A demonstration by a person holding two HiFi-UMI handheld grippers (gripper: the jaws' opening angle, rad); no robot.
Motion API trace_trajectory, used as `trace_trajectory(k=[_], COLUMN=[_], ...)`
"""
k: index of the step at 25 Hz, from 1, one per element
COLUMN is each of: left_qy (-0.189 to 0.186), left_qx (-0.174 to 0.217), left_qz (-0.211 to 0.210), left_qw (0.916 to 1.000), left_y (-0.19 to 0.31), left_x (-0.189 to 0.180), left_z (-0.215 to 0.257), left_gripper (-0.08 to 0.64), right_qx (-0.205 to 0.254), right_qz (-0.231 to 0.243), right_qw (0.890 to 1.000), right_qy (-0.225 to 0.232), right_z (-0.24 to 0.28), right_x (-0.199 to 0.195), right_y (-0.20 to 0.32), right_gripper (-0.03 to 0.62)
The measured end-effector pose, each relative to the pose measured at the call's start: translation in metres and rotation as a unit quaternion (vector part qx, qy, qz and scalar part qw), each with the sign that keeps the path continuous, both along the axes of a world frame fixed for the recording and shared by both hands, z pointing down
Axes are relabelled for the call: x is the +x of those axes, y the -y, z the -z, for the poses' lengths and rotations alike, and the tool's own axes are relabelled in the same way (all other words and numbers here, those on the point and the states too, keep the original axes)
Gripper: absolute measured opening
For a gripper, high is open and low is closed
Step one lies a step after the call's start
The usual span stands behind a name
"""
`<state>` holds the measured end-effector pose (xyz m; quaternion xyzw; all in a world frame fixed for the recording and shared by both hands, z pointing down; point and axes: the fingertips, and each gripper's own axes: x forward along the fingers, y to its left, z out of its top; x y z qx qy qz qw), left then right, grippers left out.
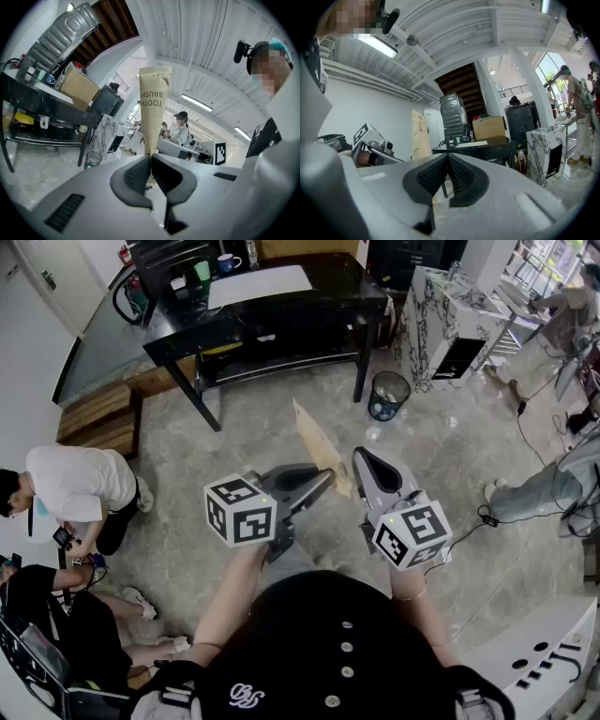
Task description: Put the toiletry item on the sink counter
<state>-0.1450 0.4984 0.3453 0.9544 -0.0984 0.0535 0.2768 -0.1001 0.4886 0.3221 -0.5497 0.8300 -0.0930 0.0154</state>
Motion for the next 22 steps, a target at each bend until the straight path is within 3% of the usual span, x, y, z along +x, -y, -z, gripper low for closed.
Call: trace_trajectory(k=[22], left_qy=[0.007], left_qx=[-0.006], left_qz=[-0.014], left_qw=[0.9999], left_y=[-0.007], left_x=[0.014], left_z=[-0.01], left_gripper=[0.015], right_qx=[0.004], right_qz=[-0.014], right_qw=[1.0], right_qy=[0.022], right_z=[-0.004], right_x=[0.011], right_y=[-0.002], right_gripper=[0.003])
